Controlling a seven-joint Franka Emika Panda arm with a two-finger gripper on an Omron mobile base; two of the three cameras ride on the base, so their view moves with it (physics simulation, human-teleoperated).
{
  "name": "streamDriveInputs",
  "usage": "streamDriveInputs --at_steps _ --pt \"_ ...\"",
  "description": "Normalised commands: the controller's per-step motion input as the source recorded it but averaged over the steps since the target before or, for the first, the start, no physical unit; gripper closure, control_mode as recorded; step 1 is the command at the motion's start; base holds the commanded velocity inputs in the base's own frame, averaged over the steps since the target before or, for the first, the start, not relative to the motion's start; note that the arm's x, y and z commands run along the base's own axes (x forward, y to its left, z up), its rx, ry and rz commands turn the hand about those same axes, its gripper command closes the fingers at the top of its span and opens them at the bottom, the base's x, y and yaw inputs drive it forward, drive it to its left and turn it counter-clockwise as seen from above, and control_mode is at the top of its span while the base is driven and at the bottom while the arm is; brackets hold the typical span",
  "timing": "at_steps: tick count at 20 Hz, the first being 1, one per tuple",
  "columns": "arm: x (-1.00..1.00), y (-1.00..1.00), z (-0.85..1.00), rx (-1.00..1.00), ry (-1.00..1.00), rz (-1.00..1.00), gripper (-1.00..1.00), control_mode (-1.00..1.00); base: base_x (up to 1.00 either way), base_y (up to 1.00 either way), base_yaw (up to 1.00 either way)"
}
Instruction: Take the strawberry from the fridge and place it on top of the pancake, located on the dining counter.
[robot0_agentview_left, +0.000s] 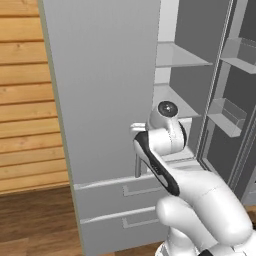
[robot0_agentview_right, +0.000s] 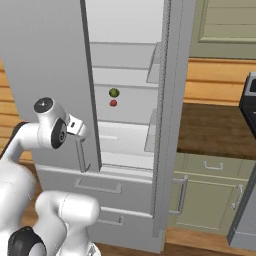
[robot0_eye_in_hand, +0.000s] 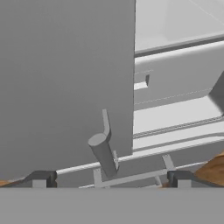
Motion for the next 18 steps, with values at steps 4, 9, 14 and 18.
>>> streamDriveInputs --at_steps 4,9,14,18 --pt "0.33 0.0 -0.42 0.1 0.01 0.02 -1.0 -1.0 0.0 0.0 0.0" --pt "0.28 0.0 -0.4 0.02 0.07 0.03 -1.0 -1.0 0.0 0.0 0.0" --pt "0.15 0.01 -0.22 0.0 0.05 0.01 -1.0 -1.0 0.0 0.0 0.0" --pt "0.16 0.01 -0.09 0.0 0.0 0.0 -1.0 -1.0 0.0 0.0 0.0"
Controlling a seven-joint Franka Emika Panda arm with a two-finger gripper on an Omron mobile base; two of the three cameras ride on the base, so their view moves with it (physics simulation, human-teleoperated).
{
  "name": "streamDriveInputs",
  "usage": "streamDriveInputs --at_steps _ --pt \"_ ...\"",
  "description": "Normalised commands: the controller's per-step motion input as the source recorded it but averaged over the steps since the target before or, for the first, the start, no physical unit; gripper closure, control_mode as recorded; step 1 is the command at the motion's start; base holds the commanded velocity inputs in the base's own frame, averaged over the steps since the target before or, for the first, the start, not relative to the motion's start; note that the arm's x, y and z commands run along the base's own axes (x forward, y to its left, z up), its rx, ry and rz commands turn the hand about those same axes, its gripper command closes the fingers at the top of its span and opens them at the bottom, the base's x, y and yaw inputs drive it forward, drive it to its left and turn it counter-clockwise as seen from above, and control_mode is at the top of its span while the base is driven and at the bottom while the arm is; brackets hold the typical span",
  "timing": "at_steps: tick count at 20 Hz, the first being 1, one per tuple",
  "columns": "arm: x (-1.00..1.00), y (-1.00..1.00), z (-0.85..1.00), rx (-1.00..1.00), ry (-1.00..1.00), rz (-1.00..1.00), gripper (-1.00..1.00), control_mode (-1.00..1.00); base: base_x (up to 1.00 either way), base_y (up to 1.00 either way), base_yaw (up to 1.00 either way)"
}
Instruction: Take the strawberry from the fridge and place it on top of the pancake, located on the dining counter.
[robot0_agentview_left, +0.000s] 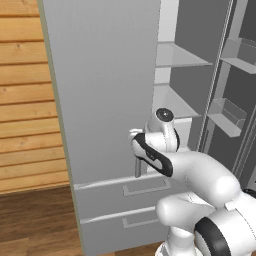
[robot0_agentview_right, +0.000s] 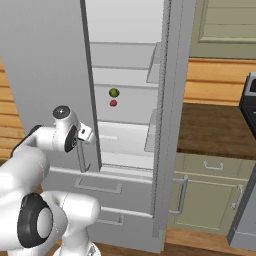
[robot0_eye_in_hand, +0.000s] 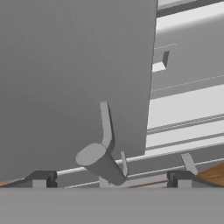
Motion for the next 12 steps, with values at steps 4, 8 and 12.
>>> streamDriveInputs --at_steps 4,8,12 --pt "0.21 0.07 -0.16 0.0 0.0 0.02 -1.0 -1.0 0.0 0.0 0.0" --pt "0.22 0.13 -0.11 0.0 0.0 0.01 -1.0 -1.0 0.0 0.0 0.0" --pt "0.16 0.06 -0.06 0.0 0.0 0.02 -1.0 -1.0 0.0 0.0 0.0"
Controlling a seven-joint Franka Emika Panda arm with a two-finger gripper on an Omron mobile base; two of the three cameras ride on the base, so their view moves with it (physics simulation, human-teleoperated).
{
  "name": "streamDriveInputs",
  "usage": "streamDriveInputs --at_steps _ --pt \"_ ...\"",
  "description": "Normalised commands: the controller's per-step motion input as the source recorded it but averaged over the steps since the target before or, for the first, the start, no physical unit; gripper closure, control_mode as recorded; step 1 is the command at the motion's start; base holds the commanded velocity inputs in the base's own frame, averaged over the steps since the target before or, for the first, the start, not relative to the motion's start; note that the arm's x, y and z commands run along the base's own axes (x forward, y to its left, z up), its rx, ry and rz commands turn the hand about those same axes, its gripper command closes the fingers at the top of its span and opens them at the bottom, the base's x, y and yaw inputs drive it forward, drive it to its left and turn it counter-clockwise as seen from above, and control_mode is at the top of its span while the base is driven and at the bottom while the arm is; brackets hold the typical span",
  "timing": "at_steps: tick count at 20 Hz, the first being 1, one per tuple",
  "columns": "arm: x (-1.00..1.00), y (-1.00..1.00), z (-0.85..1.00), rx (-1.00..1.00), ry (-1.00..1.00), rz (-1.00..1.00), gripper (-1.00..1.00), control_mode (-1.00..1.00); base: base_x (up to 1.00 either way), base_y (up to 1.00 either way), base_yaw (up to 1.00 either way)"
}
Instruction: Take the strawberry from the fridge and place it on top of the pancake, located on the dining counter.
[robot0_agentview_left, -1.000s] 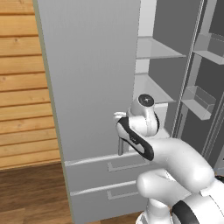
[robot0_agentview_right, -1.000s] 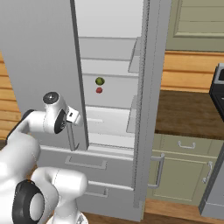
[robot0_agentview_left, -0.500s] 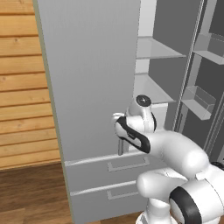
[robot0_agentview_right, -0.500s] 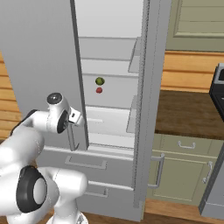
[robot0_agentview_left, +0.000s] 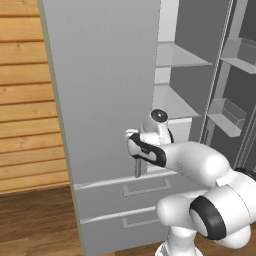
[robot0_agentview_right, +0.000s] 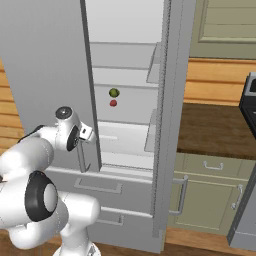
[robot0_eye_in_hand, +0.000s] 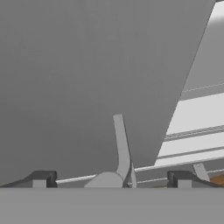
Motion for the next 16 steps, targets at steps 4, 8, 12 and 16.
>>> streamDriveInputs --at_steps 4,8,12,16 --pt "0.0 0.01 -0.06 0.0 0.0 0.0 -1.0 -1.0 0.0 0.0 0.0" --pt "0.0 0.0 -0.17 0.0 0.05 0.0 -1.0 -1.0 0.0 0.0 0.0" --pt "0.01 0.0 -0.22 0.0 0.05 0.0 -1.0 -1.0 0.0 0.0 0.0" --pt "0.02 0.0 -0.14 0.0 0.02 0.0 1.0 -1.0 0.0 0.0 0.0"
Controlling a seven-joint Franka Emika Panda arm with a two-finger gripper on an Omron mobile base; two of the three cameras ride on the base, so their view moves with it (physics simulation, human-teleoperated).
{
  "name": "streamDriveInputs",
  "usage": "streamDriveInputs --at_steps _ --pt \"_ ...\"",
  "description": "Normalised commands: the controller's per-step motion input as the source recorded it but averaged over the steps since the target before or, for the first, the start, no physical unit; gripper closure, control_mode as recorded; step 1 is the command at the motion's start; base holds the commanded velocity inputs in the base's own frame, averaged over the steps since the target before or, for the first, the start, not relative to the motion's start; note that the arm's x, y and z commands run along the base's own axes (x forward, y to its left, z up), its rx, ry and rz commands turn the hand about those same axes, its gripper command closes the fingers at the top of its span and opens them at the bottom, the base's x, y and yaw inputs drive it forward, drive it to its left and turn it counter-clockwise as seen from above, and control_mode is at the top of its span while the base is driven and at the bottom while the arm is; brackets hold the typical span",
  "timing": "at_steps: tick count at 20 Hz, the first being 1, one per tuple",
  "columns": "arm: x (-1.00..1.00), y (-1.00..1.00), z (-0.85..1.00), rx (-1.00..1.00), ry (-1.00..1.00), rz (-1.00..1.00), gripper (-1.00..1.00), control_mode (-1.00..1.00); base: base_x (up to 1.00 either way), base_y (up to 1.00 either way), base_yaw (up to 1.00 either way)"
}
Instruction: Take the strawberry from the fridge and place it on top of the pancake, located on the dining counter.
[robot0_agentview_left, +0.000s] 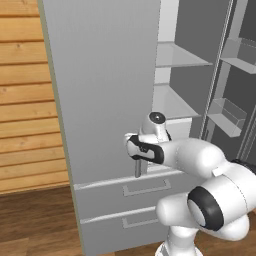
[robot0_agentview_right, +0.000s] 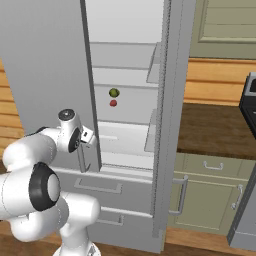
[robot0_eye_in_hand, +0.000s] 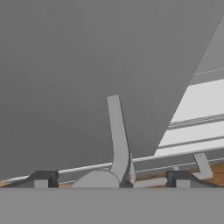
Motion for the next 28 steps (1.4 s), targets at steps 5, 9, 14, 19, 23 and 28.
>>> streamDriveInputs --at_steps 5,9,14,19,23,28 --pt "-0.03 0.05 -0.07 0.0 0.02 0.0 1.0 -1.0 0.0 0.0 0.0" --pt "-0.32 0.03 0.0 0.0 0.0 -0.09 1.0 -1.0 0.0 0.0 0.0" --pt "-0.48 0.12 0.0 -0.02 0.01 -0.22 1.0 -1.0 0.0 0.0 0.0" --pt "-0.57 0.16 -0.06 -0.09 0.06 -0.25 1.0 -1.0 0.0 0.0 0.0" --pt "-0.59 0.34 -0.16 -0.21 0.08 -0.2 1.0 -1.0 0.0 0.0 0.0" --pt "-0.63 0.48 -0.27 -0.23 0.05 -0.2 1.0 -1.0 0.0 0.0 0.0"
